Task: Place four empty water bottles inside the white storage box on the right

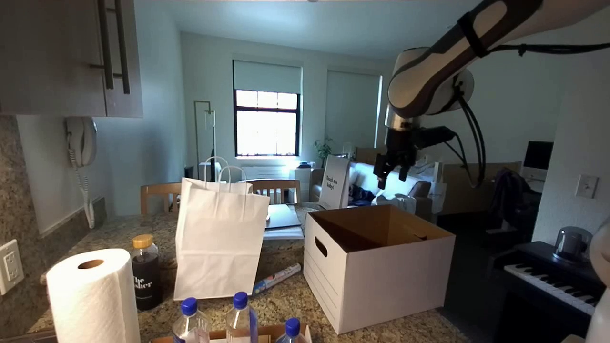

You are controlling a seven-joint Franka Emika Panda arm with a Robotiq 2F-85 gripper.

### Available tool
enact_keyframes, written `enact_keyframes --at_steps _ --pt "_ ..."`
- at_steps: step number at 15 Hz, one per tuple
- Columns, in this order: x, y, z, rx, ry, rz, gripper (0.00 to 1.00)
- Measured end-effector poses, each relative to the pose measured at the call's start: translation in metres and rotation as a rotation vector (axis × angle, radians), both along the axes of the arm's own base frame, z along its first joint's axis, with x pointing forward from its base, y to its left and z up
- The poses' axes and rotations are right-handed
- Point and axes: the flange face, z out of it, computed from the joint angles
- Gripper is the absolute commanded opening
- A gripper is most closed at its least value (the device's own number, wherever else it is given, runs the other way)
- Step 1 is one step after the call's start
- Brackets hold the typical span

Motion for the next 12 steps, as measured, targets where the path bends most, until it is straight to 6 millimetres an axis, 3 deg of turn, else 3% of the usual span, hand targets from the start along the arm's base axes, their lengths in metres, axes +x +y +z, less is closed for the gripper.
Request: enact_keyframes --at_steps 4,6,9,12 --pt "0.016 0.105 0.009 -0.023 0.038 0.211 1.00" --pt "0.016 0.158 0.001 -0.016 0.065 0.310 1.00" --pt "0.009 0.231 -0.043 -0.016 0.146 0.450 1.00" --pt "0.000 0.284 -0.103 -0.001 0.220 0.594 1.00"
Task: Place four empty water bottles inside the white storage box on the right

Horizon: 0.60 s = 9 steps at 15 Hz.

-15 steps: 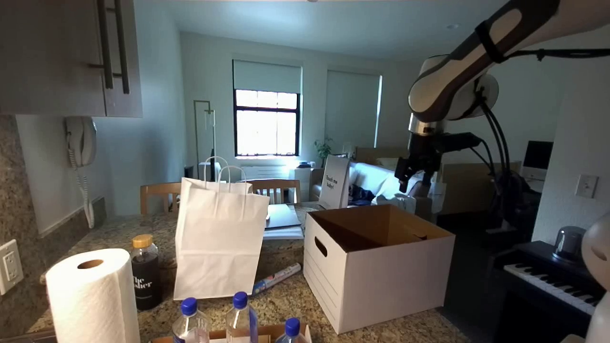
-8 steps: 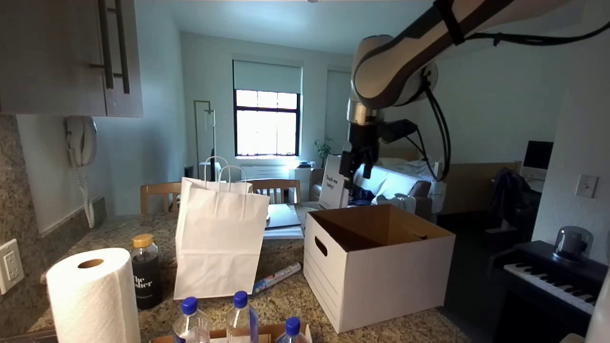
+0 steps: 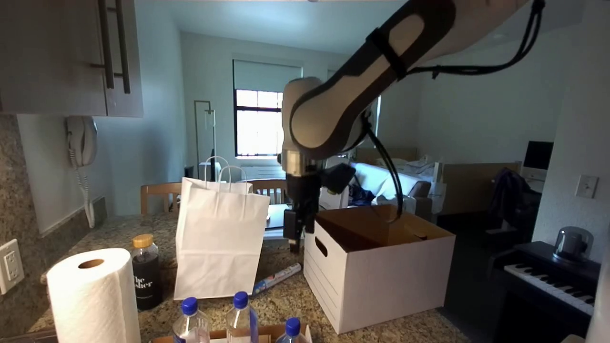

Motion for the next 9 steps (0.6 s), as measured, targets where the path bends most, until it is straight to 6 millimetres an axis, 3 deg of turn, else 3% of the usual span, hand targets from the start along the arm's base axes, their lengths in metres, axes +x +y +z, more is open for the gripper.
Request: enact_keyframes --at_steps 4,9 --pt "-0.001 0.039 -0.072 0.033 0.094 0.195 1.00" --pt "0.009 0.057 -0.127 0.103 0.219 0.343 1.00"
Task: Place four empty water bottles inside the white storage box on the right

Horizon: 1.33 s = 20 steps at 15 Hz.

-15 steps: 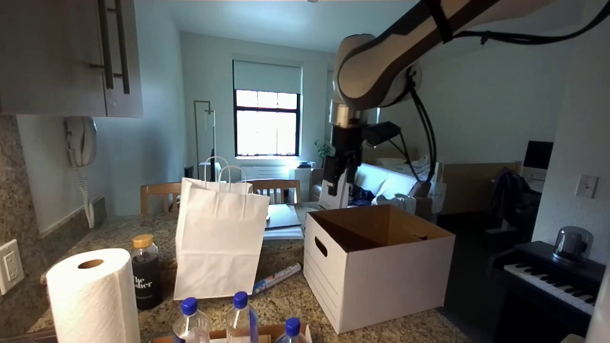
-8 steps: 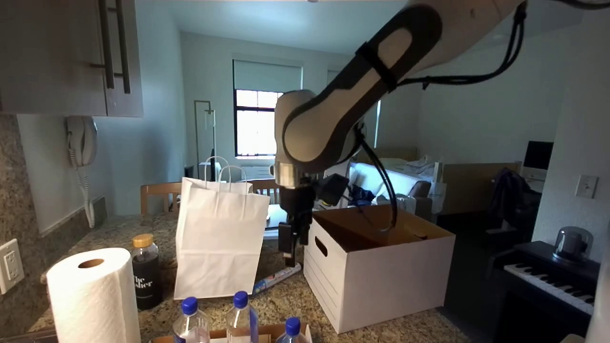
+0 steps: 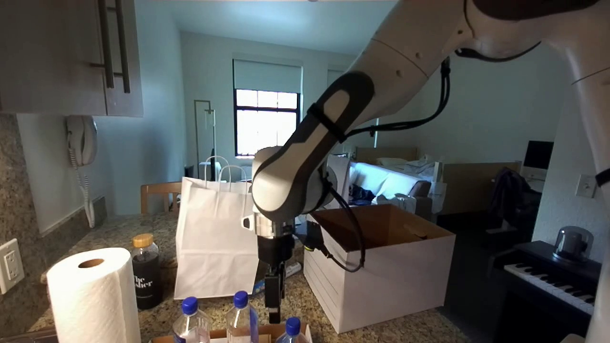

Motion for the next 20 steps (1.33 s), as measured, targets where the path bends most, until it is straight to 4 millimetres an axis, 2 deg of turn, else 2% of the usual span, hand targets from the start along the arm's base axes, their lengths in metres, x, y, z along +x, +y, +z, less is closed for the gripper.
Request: enact_keyframes --at_steps 7,8,9,15,16,17,18,19,20 --pt "0.000 -0.007 -0.048 -0.021 0.116 -0.010 1.00" --pt "0.000 -0.008 -0.052 -0.022 0.123 -0.012 0.75" --pt "0.001 -0.009 -0.054 -0.022 0.127 -0.016 0.73" --pt "0.007 -0.012 -0.053 -0.006 0.099 -0.028 0.34" --pt "0.007 -0.011 -0.052 -0.004 0.094 -0.027 0.33" --pt "0.007 -0.011 -0.051 -0.002 0.089 -0.027 0.38" --pt "0.007 -0.010 -0.050 -0.001 0.086 -0.026 0.65" --pt "0.007 -0.010 -0.049 -0.001 0.084 -0.025 0.63" --pt "0.006 -0.010 -0.049 -0.001 0.084 -0.024 0.66"
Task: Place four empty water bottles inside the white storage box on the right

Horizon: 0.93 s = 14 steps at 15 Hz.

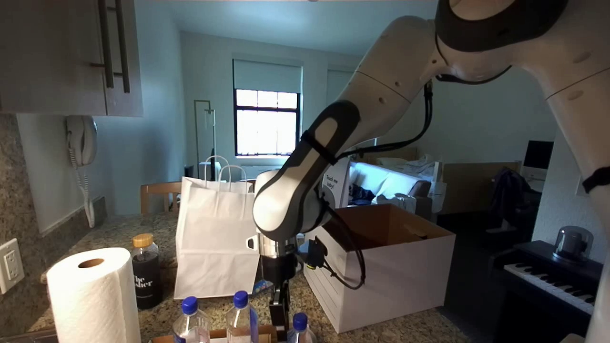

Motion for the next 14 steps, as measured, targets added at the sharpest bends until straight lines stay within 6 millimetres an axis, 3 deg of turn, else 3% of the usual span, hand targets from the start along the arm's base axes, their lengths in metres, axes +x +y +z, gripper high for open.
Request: enact_keyframes --at_steps 6,14 --pt "-0.004 -0.003 0.003 0.019 -0.050 -0.010 1.00" --pt "-0.015 -0.034 0.023 0.048 -0.157 -0.069 1.00"
